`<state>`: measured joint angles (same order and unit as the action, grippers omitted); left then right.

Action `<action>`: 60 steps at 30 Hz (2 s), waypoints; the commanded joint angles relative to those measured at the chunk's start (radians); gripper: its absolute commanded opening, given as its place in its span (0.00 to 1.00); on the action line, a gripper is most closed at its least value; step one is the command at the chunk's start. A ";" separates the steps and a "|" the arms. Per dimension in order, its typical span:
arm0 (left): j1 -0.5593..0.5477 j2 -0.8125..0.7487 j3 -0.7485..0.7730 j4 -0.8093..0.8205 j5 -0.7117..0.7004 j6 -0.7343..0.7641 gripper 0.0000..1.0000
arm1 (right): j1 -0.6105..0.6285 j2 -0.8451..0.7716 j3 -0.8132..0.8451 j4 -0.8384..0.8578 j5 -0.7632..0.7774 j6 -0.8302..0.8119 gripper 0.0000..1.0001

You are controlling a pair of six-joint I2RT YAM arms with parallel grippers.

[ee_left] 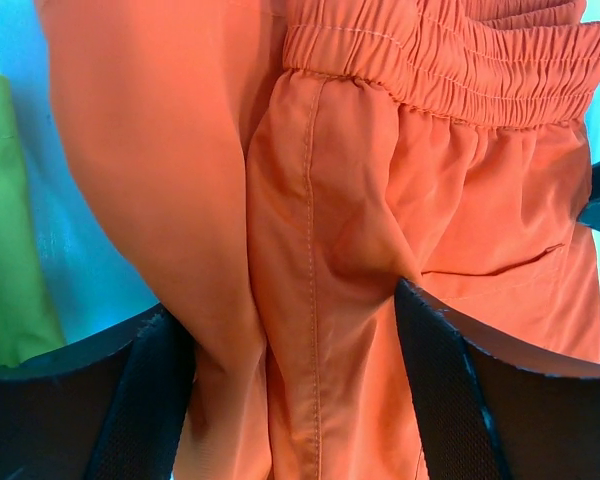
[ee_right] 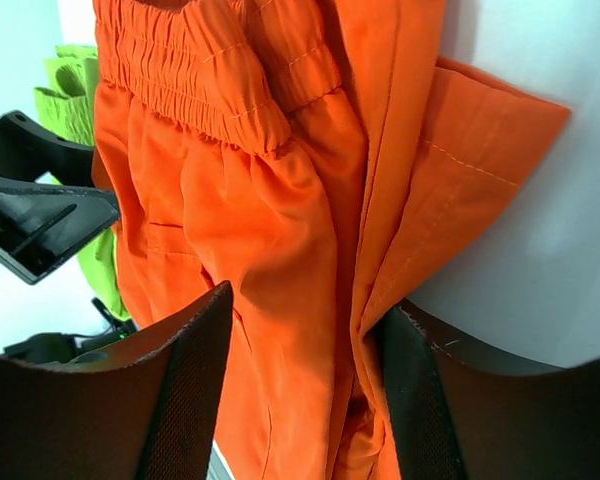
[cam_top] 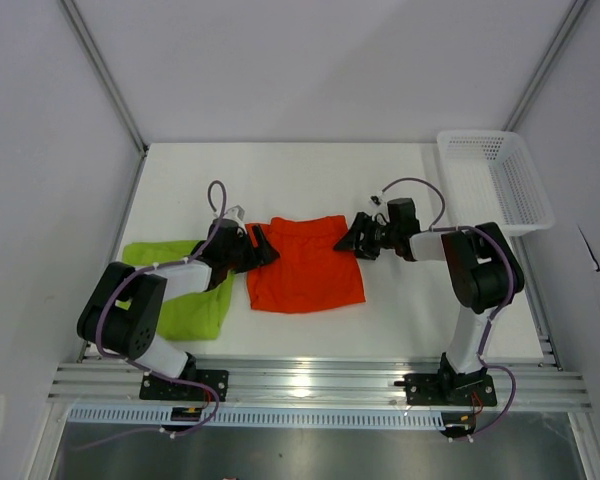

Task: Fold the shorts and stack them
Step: Neatly place the folded shorts to the corner

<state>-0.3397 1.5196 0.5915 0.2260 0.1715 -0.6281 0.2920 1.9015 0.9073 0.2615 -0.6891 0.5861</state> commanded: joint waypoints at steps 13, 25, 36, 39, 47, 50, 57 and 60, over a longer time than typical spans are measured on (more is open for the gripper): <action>-0.068 0.011 0.056 0.003 0.000 0.051 0.50 | 0.082 -0.004 -0.019 -0.180 0.213 -0.106 0.34; -0.197 0.013 0.197 -0.217 -0.230 0.091 0.17 | 0.268 -0.091 0.136 -0.490 0.551 -0.128 0.03; -0.274 0.053 0.323 -0.409 -0.346 0.136 0.08 | 0.404 -0.128 0.283 -0.610 0.686 -0.051 0.00; -0.291 0.047 0.346 -0.444 -0.372 0.139 0.06 | 0.432 -0.130 0.311 -0.605 0.689 -0.032 0.00; -0.286 -0.064 0.373 -0.599 -0.428 0.165 0.00 | 0.516 -0.159 0.377 -0.568 0.749 0.024 0.00; -0.286 -0.140 0.387 -0.634 -0.434 0.168 0.00 | 0.553 -0.180 0.399 -0.564 0.772 0.035 0.00; -0.200 -0.255 0.430 -0.806 -0.438 0.163 0.00 | 0.621 -0.168 0.487 -0.553 0.760 0.063 0.00; -0.139 -0.329 0.418 -0.850 -0.423 0.165 0.00 | 0.660 -0.134 0.553 -0.548 0.758 0.069 0.00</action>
<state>-0.5289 1.2720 0.9848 -0.5579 -0.2504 -0.4789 0.9131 1.7672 1.3628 -0.3393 0.0616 0.6334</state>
